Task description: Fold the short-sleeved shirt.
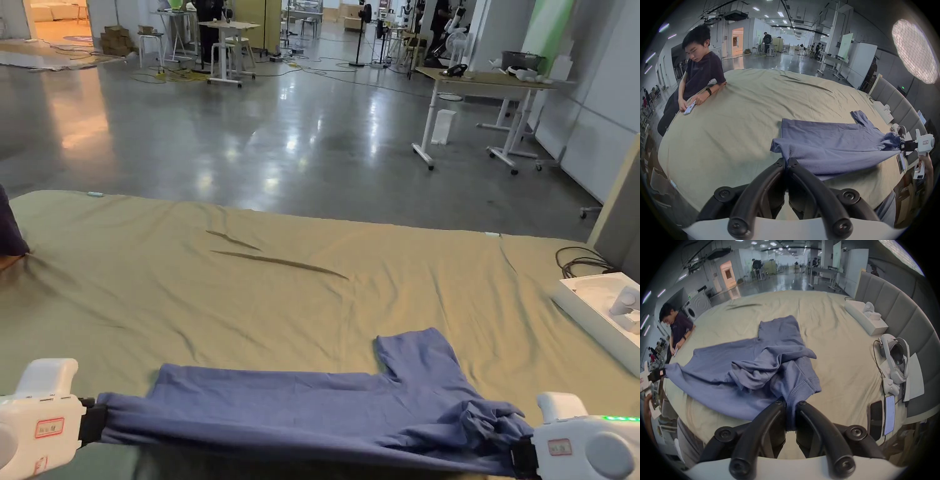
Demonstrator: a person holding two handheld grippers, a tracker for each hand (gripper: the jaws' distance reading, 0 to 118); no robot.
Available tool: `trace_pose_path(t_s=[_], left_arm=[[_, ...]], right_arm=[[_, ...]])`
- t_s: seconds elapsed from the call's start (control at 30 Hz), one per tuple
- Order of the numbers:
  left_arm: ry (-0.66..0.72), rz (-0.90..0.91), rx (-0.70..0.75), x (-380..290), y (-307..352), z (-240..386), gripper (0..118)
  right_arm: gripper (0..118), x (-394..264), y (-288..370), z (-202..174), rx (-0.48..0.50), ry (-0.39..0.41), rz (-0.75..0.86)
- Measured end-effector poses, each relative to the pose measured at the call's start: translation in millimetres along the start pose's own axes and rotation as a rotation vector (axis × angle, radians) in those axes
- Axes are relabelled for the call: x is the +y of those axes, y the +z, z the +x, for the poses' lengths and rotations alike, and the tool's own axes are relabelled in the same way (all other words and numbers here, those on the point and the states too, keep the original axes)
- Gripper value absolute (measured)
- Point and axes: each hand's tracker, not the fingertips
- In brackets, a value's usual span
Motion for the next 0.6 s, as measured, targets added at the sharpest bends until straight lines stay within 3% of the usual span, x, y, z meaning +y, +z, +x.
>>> trace_pose_path(t_s=[0.27, 0.47, 0.6], left_arm=[[0.032, -0.148, 0.016, -92.4, 12.5, -22.0, 3], [0.038, -0.3, 0.054, -160.4, -6.7, -33.8, 3], [0.029, -0.274, 0.065, -168.7, -14.0, -32.2, 3]], right_arm=[[8, -86.0, 12.0, -18.2, -0.044, 0.077, -0.091], [8, -151.8, -15.6, -20.7, -0.066, 0.018, -0.155], [8, -167.9, -36.8, -20.2, -0.07, -0.013, -0.153]])
